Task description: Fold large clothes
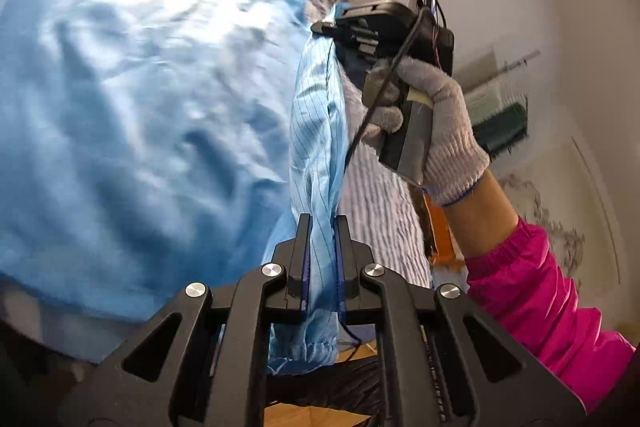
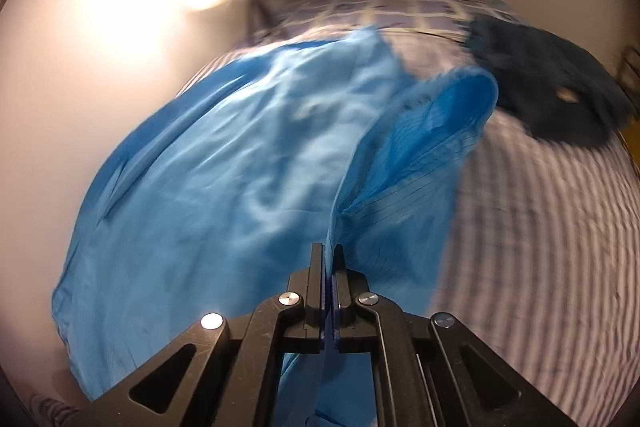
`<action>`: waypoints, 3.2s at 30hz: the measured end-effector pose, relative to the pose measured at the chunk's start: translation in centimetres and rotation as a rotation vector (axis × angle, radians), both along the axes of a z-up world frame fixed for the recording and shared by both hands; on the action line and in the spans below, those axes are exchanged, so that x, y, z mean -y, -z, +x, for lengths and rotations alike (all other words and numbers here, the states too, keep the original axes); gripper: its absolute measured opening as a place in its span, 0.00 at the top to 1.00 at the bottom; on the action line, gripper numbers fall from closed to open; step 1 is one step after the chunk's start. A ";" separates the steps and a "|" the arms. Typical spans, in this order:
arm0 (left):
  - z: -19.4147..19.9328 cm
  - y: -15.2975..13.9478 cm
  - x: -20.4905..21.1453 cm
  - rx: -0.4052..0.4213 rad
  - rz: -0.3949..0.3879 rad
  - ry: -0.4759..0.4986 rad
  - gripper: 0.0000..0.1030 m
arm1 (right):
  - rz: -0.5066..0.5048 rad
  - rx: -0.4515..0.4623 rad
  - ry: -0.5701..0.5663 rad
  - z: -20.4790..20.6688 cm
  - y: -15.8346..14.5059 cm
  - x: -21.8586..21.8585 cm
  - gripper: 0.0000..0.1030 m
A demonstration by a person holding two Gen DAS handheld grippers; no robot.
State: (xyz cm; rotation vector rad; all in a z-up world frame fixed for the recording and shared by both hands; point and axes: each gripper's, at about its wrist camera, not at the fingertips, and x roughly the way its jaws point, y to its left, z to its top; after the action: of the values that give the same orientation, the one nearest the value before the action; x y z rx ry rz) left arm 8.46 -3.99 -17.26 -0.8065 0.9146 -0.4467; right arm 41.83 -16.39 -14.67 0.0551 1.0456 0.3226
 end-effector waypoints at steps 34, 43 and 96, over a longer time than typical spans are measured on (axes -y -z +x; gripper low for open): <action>-2.6 5.4 -7.9 -0.141 0.156 -0.235 0.93 | 0.151 -0.003 -0.107 -3.5 -1.5 -2.1 0.68; -2.9 4.8 -6.2 -0.135 0.137 -0.213 0.93 | 0.004 -0.170 -0.075 -9.3 5.0 1.0 0.63; -11.3 -8.6 -16.6 0.201 0.513 -0.287 0.62 | 0.108 0.088 -0.513 -16.8 -4.2 -14.8 0.52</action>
State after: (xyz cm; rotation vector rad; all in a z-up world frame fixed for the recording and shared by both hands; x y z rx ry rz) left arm -2.81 12.58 -8.69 -0.4022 0.6694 -0.0309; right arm 25.00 -1.62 -10.50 -0.1321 0.9436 0.8392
